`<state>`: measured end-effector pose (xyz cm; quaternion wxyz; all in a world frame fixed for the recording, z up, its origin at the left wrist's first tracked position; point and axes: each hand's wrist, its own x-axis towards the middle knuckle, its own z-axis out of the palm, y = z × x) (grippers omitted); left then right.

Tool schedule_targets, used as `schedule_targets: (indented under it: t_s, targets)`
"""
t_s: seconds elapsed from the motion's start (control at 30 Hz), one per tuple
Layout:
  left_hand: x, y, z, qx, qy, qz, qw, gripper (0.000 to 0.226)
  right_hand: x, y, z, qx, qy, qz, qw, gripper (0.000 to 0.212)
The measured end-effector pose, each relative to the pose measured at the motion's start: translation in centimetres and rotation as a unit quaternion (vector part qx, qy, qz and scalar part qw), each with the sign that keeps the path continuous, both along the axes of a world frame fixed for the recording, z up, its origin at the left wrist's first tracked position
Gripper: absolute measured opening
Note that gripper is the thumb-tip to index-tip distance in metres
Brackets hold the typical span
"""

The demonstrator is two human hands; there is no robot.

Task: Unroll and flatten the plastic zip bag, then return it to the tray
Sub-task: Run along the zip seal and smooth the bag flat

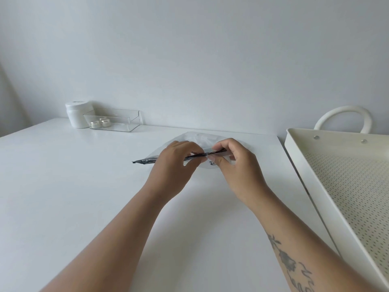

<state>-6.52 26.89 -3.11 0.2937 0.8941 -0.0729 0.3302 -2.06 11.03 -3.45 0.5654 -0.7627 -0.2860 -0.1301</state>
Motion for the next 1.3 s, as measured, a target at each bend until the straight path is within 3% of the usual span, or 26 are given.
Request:
schedule_targets:
  t_s: [0.17,0.6,0.73,0.83,0.97,1.17,1.3]
  targets:
    - [-0.1,0.0,0.3,-0.048,-0.005,0.016,0.999,0.008,0.1,-0.1,0.3,0.072,0.067,0.008,0.995,0.004]
    - [0.2,1.1,-0.1,0.008,0.007,0.035,0.999,0.005,0.5,-0.5,0.1,0.071,0.046,-0.053,0.995,0.010]
    - [0.4,0.9,-0.4,0.013,0.013,0.025,1.000,0.008,0.3,-0.3,-0.3,0.012,0.010,-0.049,0.999,0.009]
    - [0.4,0.9,-0.3,0.021,0.017,0.025,0.999,0.006,-0.1,-0.2,-0.2,-0.056,-0.078,-0.058,0.994,0.021]
    - [0.4,0.9,-0.4,0.016,0.052,-0.002,0.999,0.011,-0.2,0.1,0.4,-0.154,-0.171,-0.122,0.965,0.005]
    - [0.3,0.8,-0.8,0.012,0.091,-0.012,0.996,0.014,0.6,-0.5,-0.6,-0.091,-0.017,-0.093,0.991,0.015]
    - [0.2,1.3,-0.9,-0.012,0.128,-0.007,0.992,0.014,1.4,-1.1,-1.1,-0.081,0.066,-0.126,0.987,0.019]
